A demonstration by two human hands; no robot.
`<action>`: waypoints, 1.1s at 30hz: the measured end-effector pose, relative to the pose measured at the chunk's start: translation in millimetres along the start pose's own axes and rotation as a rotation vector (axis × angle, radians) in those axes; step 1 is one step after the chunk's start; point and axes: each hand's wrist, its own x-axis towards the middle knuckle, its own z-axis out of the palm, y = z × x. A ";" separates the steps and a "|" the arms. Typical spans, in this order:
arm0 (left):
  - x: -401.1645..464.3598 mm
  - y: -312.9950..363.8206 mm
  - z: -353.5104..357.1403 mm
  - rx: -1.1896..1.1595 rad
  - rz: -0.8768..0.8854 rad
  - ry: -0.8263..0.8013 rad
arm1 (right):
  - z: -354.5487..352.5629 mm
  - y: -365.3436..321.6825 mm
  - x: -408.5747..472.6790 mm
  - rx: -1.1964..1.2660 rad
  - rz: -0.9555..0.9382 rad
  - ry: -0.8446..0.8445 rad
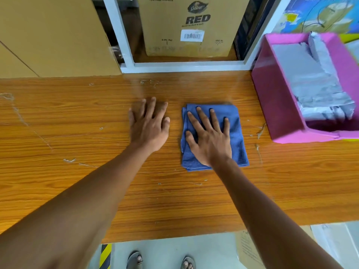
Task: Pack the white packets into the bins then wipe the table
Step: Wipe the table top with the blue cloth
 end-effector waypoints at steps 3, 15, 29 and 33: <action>29.1 24.6 2.3 -0.022 0.008 -0.048 | -6.0 8.5 46.2 -0.002 -0.002 0.012; 47.3 27.3 13.7 0.019 0.027 0.007 | -15.2 33.0 139.1 -0.001 -0.015 -0.009; 51.1 25.4 16.1 0.012 0.028 0.021 | -17.1 43.1 164.2 -0.026 -0.075 -0.015; 49.7 25.9 14.8 0.020 0.038 0.030 | -6.9 35.3 96.7 -0.059 -0.082 0.022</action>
